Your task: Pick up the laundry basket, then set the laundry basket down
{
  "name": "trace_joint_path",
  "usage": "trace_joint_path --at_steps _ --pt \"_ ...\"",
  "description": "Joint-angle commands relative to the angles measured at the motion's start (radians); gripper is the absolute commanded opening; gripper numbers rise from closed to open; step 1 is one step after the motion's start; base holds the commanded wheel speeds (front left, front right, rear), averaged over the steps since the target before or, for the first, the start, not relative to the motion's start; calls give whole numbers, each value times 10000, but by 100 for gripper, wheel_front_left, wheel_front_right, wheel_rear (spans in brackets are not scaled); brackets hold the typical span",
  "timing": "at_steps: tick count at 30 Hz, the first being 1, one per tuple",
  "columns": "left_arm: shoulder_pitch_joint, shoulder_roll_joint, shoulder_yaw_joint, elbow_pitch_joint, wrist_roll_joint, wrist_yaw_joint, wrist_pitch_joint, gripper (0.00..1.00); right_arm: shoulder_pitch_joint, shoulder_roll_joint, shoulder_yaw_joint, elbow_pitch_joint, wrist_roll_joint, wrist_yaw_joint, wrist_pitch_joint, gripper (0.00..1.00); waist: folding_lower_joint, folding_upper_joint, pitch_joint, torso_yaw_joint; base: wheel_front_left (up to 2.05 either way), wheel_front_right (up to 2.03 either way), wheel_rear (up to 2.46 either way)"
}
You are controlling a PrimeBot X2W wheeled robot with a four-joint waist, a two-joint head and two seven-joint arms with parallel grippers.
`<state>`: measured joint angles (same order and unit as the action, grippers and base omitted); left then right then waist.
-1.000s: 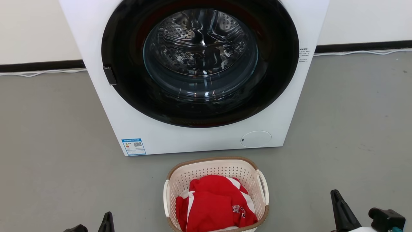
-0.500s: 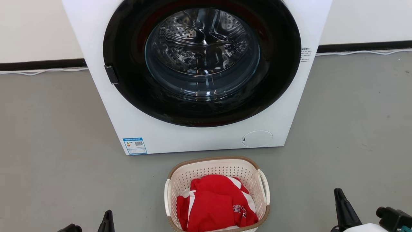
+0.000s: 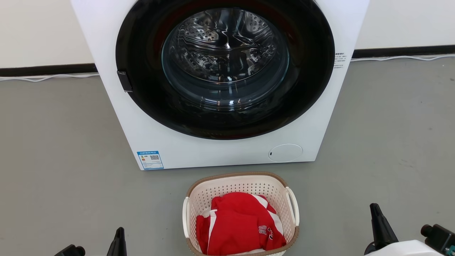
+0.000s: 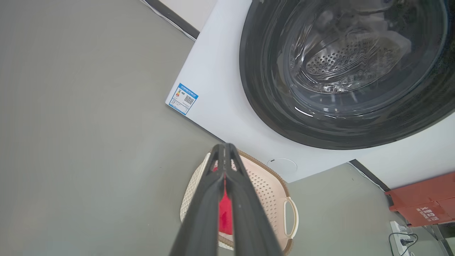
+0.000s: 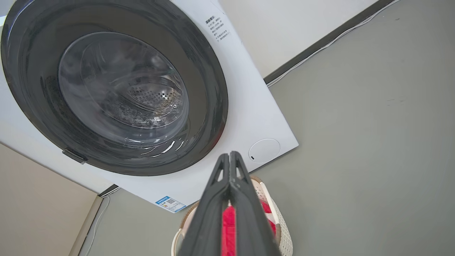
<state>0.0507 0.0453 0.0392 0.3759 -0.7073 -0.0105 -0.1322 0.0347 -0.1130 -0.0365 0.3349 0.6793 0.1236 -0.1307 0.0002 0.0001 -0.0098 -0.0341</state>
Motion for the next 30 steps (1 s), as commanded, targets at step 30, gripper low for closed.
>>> trace_joint_path --at_steps 30 --pt "-918 70 375 -667 -3408 -520 905 0 -809 177 -302 -507 3498 41 925 0 -2 -1 47 125 0 0 0"
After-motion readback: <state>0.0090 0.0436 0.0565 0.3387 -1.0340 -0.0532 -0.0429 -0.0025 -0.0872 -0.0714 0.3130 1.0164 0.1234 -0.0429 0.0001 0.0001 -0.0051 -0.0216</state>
